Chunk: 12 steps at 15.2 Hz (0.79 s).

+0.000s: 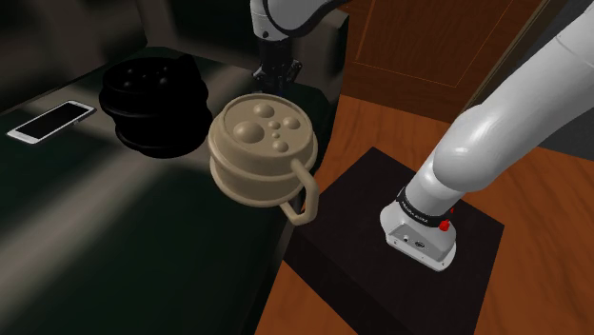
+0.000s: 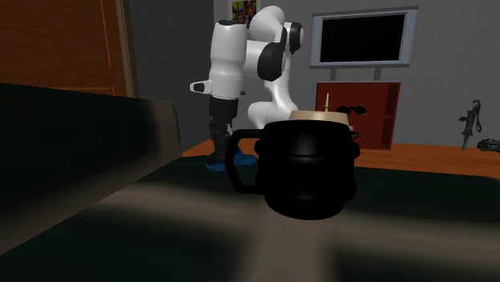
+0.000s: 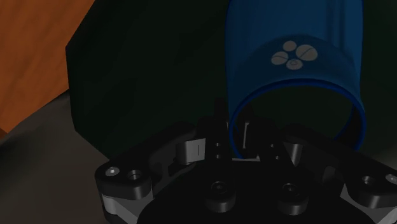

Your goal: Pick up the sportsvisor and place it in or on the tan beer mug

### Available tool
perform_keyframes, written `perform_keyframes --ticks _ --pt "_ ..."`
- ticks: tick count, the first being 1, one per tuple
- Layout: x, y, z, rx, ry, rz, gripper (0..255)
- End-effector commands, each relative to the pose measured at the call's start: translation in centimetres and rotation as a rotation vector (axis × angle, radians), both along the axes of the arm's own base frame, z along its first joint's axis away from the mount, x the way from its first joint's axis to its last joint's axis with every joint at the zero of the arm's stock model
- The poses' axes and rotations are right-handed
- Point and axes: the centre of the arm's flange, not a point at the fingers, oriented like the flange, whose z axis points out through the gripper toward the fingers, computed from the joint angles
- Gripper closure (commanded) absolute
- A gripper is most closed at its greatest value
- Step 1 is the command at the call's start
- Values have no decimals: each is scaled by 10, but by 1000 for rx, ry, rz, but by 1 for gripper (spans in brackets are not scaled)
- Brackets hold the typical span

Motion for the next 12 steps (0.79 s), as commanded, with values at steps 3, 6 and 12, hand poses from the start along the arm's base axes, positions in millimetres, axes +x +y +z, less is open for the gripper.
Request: perform_keyframes --ticks 3,6,12 --pt "0 0 11 0 0 0 255" --pt "0 0 26 0 0 0 255" --pt "0 0 58 0 0 0 255"
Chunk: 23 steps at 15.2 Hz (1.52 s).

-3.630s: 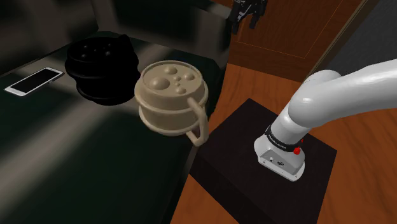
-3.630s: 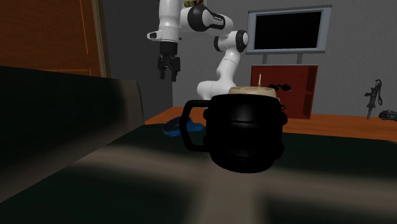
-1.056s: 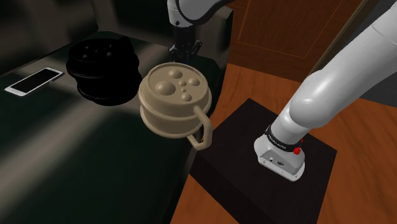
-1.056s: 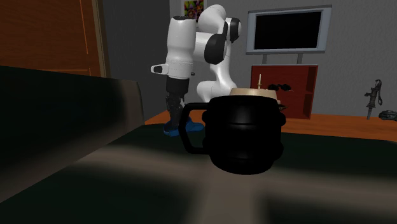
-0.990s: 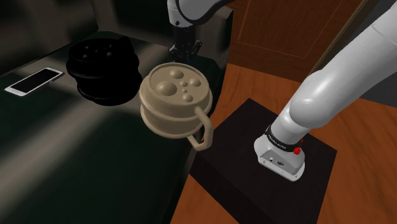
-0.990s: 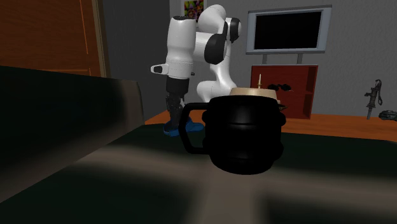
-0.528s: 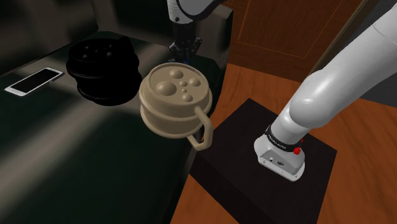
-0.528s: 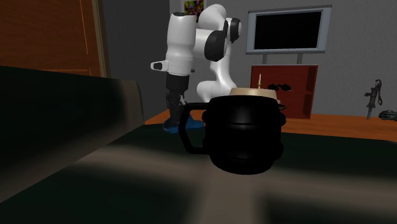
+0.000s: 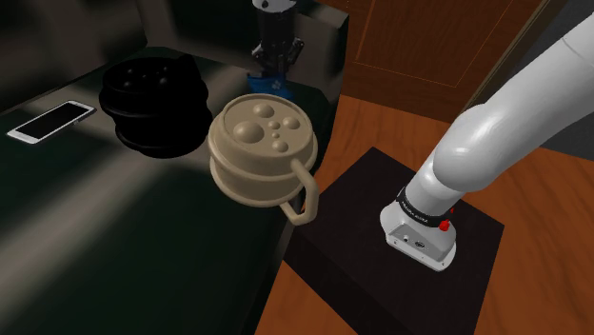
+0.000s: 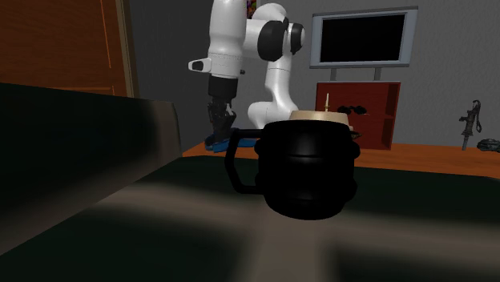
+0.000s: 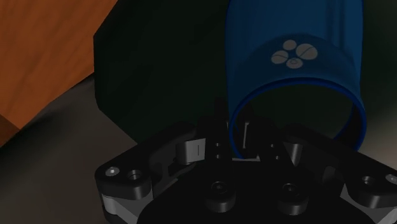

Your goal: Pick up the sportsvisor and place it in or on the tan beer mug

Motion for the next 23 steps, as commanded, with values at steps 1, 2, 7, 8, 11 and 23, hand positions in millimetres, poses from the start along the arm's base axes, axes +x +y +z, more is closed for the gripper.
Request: perform_keyframes --ticks 1,2,7,8,11,23 --pt "-1 -1 11 0 0 0 255" --pt "-1 -1 16 0 0 0 255" --pt "-1 -1 43 0 0 0 255" --pt "-1 -1 48 0 0 0 255" --pt "-1 -1 64 0 0 0 255" --pt "-1 -1 127 0 0 0 255"
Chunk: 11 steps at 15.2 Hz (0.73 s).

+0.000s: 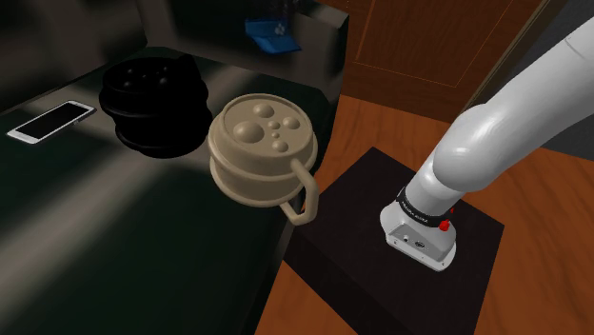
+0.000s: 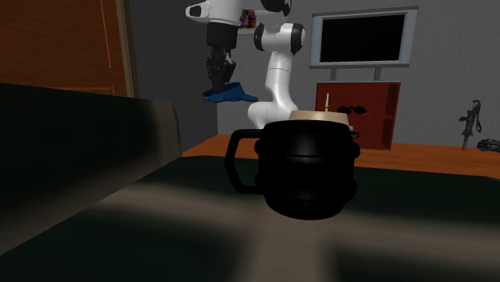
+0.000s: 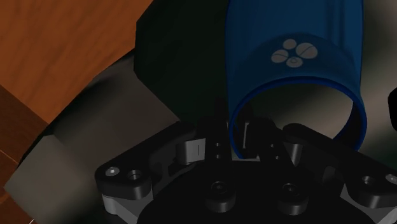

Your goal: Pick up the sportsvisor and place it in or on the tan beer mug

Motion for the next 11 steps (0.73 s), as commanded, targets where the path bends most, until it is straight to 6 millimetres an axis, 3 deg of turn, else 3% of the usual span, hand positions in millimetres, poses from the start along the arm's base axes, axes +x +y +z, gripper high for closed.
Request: perform_keyframes --ticks 1,9,11 --pt "0 -1 10 0 0 0 255" --pt "0 -1 49 0 0 0 255" --pt "-18 18 51 0 0 0 255"
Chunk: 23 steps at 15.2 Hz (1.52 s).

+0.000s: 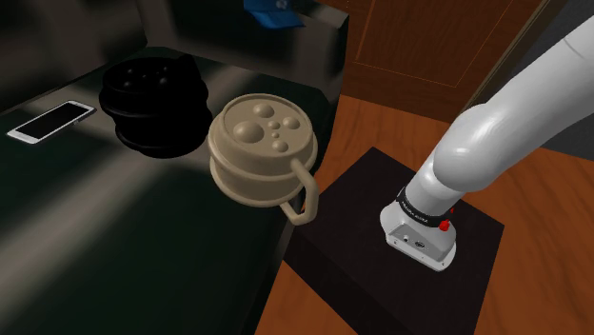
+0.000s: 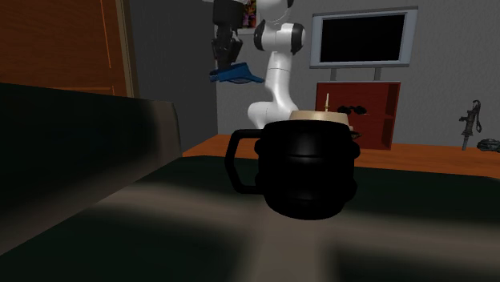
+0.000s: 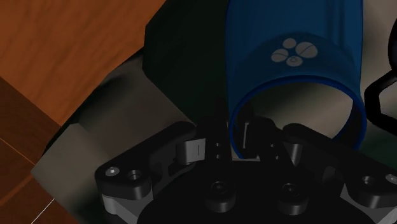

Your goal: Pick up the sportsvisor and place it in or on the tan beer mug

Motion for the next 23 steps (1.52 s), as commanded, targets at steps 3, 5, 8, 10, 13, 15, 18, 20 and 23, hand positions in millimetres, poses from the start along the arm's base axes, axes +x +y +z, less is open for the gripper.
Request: perform_keyframes --ticks 3,5,8,10,13,15,18,20,23 --pt "-35 34 4 0 0 0 255" --pt "-54 52 6 0 0 0 255" --pt "-82 79 8 0 0 0 255" --pt "-101 98 10 0 0 0 255" --pt "-129 125 13 0 0 0 255" --pt "-148 144 15 0 0 0 255" --pt "-174 169 12 0 0 0 255" --pt "-174 169 2 0 0 0 255" --pt "-174 169 -14 0 0 0 255"
